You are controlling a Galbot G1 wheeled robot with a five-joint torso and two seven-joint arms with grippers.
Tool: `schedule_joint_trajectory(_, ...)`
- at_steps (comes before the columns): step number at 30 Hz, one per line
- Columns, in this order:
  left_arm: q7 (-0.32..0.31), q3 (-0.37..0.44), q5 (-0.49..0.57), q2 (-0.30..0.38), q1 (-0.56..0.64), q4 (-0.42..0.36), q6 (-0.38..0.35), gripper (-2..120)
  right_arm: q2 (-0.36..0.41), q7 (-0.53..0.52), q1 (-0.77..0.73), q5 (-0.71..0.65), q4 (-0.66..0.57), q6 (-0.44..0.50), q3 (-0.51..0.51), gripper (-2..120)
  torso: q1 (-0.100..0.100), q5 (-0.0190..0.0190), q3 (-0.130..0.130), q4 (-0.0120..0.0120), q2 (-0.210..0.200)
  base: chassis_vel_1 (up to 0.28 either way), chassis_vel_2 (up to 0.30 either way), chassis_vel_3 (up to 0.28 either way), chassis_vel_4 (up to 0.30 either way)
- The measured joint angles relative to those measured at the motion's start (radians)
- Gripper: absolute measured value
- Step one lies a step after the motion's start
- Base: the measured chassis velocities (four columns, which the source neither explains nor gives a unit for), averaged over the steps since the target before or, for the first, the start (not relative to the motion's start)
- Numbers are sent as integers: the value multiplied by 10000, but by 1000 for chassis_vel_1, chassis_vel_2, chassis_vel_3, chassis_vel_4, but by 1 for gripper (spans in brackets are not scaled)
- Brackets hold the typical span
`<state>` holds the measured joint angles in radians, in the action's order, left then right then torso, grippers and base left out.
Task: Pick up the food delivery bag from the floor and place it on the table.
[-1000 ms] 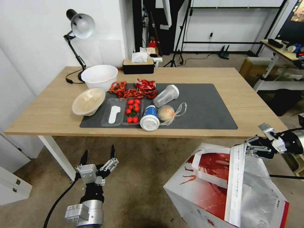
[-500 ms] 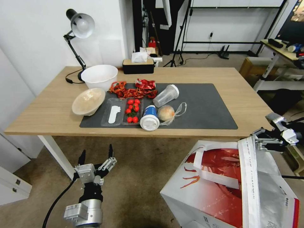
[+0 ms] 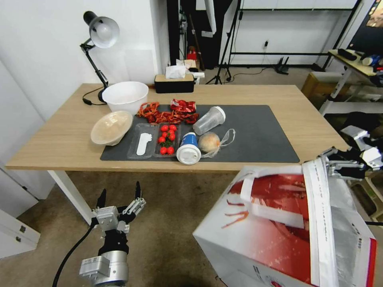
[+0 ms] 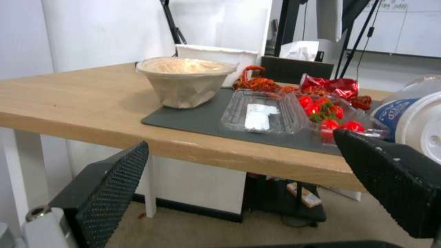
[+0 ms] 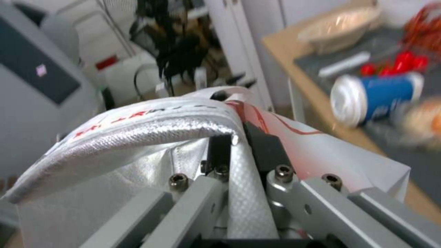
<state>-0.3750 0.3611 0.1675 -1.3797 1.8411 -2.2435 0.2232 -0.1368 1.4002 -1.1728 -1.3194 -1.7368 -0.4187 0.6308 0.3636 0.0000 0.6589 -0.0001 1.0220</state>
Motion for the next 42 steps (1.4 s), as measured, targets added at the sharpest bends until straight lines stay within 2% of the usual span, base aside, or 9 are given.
schedule_joint_trajectory(10, -29, 27, -15, 18, 47, -40, -1, 100, 75, -1306, 125, -2028, -16, -64, 360, 0, -1, -1, -2, 0, -3, 0, 0, 0, 0)
schedule_joint_trajectory(19, -66, 38, -64, 11, 119, -75, 7, 100, -174, -3512, 133, -4356, -213, 325, 481, 0, -2, -1, -3, 0, -5, 0, 0, 0, 0)
schedule_joint_trajectory(26, -83, 21, -77, 73, 97, -48, 38, 100, -449, -6772, 206, -6281, -683, 1369, 594, 0, -3, 0, -4, 0, -6, 0, 0, 0, 0)
schedule_joint_trajectory(34, -100, -48, -71, 245, 28, 48, 23, 100, -858, -9994, 207, -7246, -1034, 2682, 642, 0, -3, 0, -4, 0, -7, 0, 0, 0, 0)
schedule_joint_trajectory(36, -100, -55, -68, 264, 15, 61, 18, 100, -894, -10282, 207, -7316, -1063, 2772, 649, 0, -4, 0, -4, 0, -7, 0, 0, 0, 0)
schedule_joint_trajectory(37, -100, -70, -64, 296, -9, 91, 11, 100, -992, -11077, 209, -7494, -1155, 3023, 696, 0, -4, 1, -4, -1, -7, 0, 0, 0, 0)
schedule_joint_trajectory(38, -100, -70, -64, 296, -9, 91, 11, 100, -992, -11077, 209, -7494, -1155, 3023, 696, 0, -4, 1, -4, -1, -7, 0, 0, 0, 0)
schedule_joint_trajectory(40, -99, -131, -58, 370, -68, 180, 0, 100, -1157, -12920, 228, -7741, -1468, 3479, 821, 0, -4, 0, -4, 0, -8, 0, 0, 0, 0)
schedule_joint_trajectory(42, -97, -153, -58, 386, -85, 210, -2, 100, -1204, -13447, 234, -7763, -1570, 3601, 836, 0, -4, 0, -4, -1, -8, 0, 0, 0, 0)
